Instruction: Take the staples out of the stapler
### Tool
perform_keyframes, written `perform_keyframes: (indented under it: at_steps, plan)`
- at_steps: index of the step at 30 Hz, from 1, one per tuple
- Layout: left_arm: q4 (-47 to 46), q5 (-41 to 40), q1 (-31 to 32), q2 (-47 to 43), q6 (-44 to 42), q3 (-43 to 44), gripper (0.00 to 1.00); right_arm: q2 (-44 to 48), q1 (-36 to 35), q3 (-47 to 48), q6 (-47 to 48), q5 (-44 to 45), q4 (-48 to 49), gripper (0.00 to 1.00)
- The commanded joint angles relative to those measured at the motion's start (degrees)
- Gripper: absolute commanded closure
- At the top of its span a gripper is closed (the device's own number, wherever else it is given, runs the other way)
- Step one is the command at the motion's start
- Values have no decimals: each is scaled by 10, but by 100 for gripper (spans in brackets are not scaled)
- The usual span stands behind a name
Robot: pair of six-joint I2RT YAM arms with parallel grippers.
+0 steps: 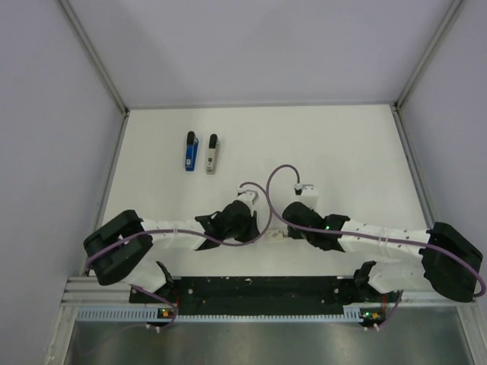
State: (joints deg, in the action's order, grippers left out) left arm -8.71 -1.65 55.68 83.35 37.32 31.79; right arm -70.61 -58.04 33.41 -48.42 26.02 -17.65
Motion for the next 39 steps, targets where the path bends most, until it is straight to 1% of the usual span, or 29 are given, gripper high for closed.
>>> perform_keyframes:
  at_steps: [1, 2, 4, 8, 11, 13, 24, 39]
  plan:
    - [-6, -6, 3, 15, -7, 21, 83, 39, -8, -8, 5, 36, -7, 76]
    - [-7, -5, 3, 20, -7, 25, 83, 40, -8, -11, 4, 36, -8, 77]
    - [-7, -4, 3, 30, -8, 32, 88, 40, -8, -15, 3, 35, -12, 81]
    - [-8, 6, 3, 49, -9, 45, 96, 33, -8, -23, -9, 30, -12, 93]
    - [-8, 10, 3, 57, -8, 52, 98, 28, -8, -26, -11, 30, -9, 99]
    - [-8, 12, 3, 59, -9, 55, 100, 26, -8, -27, -11, 27, -5, 100]
    - [-9, 14, 6, 65, -7, 57, 100, -25, -8, -19, -11, -26, 53, 100]
    - [-12, 14, 14, 74, 0, 65, 100, -56, -8, -5, -13, -73, 91, 100]
